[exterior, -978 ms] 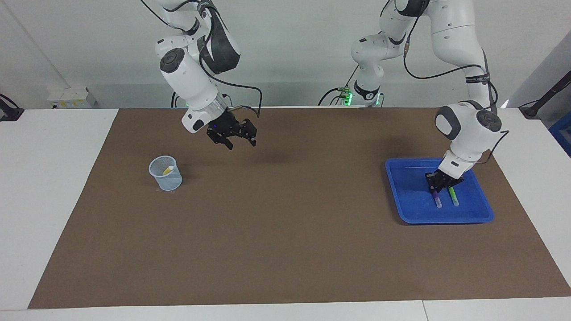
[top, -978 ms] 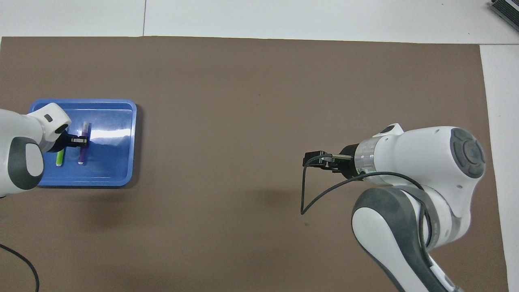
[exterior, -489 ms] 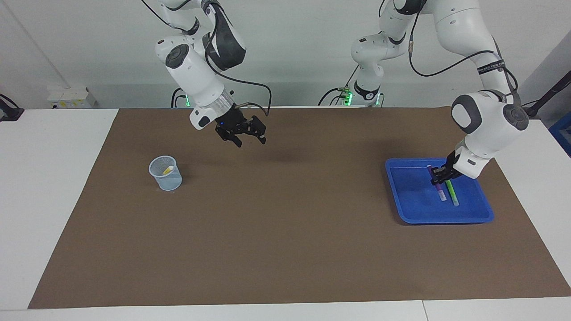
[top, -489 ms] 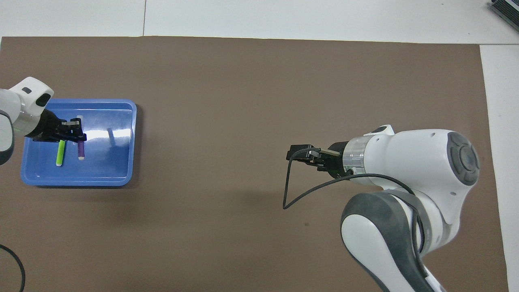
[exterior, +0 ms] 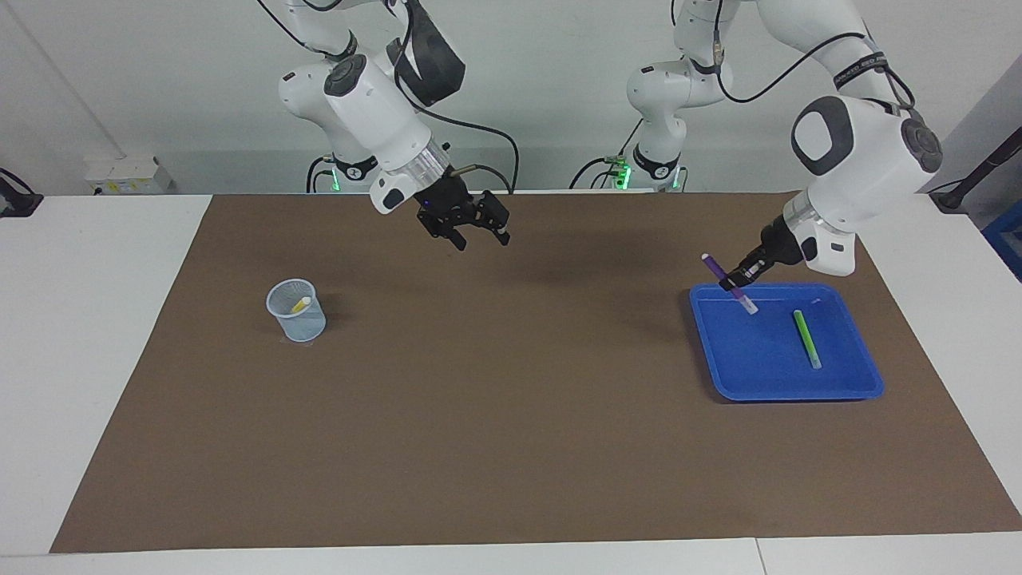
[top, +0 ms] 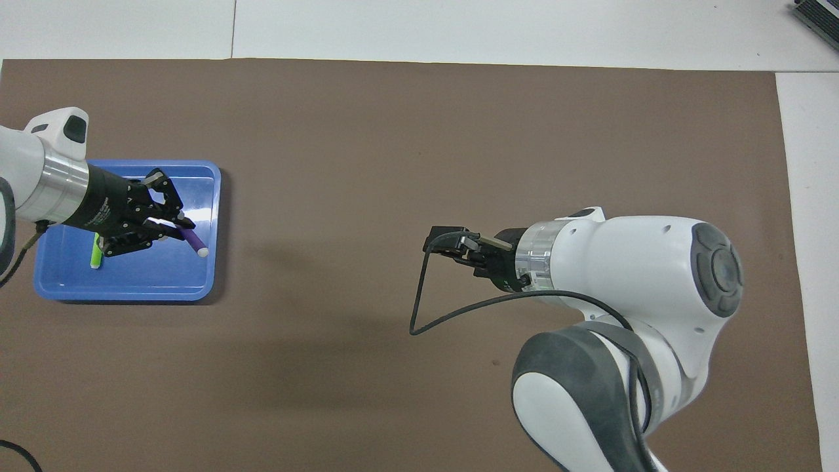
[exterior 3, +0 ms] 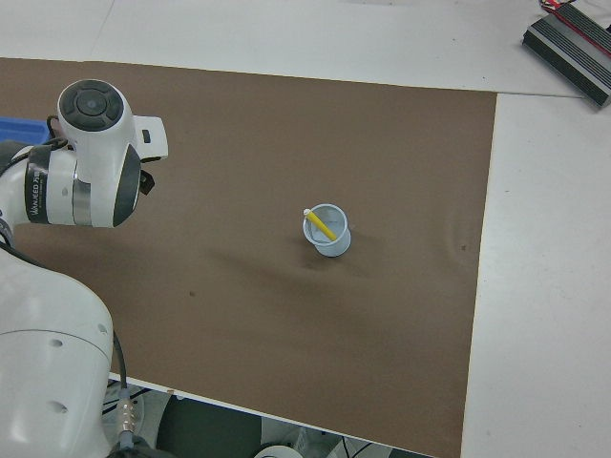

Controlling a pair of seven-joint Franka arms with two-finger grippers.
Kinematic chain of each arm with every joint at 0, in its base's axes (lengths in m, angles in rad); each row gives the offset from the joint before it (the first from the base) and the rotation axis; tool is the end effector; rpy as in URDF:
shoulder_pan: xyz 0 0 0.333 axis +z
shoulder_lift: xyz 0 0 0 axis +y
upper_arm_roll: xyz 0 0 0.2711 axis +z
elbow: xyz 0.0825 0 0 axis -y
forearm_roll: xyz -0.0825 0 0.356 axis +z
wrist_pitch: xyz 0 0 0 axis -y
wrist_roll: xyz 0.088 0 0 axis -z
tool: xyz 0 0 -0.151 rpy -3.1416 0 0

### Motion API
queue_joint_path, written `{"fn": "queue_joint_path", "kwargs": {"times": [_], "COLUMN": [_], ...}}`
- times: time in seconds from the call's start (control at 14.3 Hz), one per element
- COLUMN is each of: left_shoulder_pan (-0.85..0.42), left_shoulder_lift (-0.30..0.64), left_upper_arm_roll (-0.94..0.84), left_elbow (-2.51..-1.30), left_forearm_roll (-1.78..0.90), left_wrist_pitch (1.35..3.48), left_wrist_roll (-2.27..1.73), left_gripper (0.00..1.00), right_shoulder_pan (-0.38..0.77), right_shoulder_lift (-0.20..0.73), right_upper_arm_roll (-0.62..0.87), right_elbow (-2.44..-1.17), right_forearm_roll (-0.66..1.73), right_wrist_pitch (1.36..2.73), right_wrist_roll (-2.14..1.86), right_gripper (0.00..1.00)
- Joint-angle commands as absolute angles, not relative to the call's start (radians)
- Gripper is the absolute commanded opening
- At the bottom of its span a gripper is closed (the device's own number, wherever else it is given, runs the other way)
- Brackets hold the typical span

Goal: Transfer and insert pens with both arms
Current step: 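Lift the purple pen with the left gripper and pass it to the right gripper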

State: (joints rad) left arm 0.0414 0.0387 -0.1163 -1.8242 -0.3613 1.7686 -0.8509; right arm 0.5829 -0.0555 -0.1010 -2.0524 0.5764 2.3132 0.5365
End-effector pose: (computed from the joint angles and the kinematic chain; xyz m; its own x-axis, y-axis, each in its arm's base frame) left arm 0.5285 -0.0855 0.4270 0.6318 0.7024 -0.3278 0.7684 -0.6230 0.1460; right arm 0.4831 0.2840 0.4277 0.9327 -0.3526 -0.0762 -0.3363 -0.7733 -0.5375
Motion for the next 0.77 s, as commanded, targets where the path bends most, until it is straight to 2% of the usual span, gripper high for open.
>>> {"fn": "queue_joint_path", "kwargs": {"times": [0.0, 0.35, 0.56, 0.7], "left_shoulder_pan": [0.0, -0.047, -0.048, -0.048], "left_shoulder_lift": [-0.026, -0.084, -0.11, -0.132], "left_upper_arm_roll": [-0.104, -0.104, -0.104, -0.104], "left_elbow": [-1.848, -1.876, -1.925, -1.962], "left_forearm_roll": [-0.463, -0.622, -0.728, -0.77], "left_wrist_pitch": [1.729, 1.724, 1.733, 1.743], "left_wrist_roll": [-1.097, -1.392, -1.425, -1.425], "left_gripper": [0.0, 0.0, 0.0, 0.0], "right_shoulder_pan": [0.609, 0.707, 0.767, 0.804], "right_shoulder_lift": [-0.015, 0.015, 0.021, 0.052], "right_upper_arm_roll": [-0.083, -0.072, -0.072, -0.072], "right_elbow": [-1.991, -1.931, -1.918, -1.861], "right_forearm_roll": [0.632, 0.626, 0.63, 0.629], "right_wrist_pitch": [2.371, 2.482, 2.574, 2.586], "right_wrist_roll": [0.589, 0.721, 0.768, 0.827], "right_gripper": [1.0, 1.0, 1.0, 1.0]}}
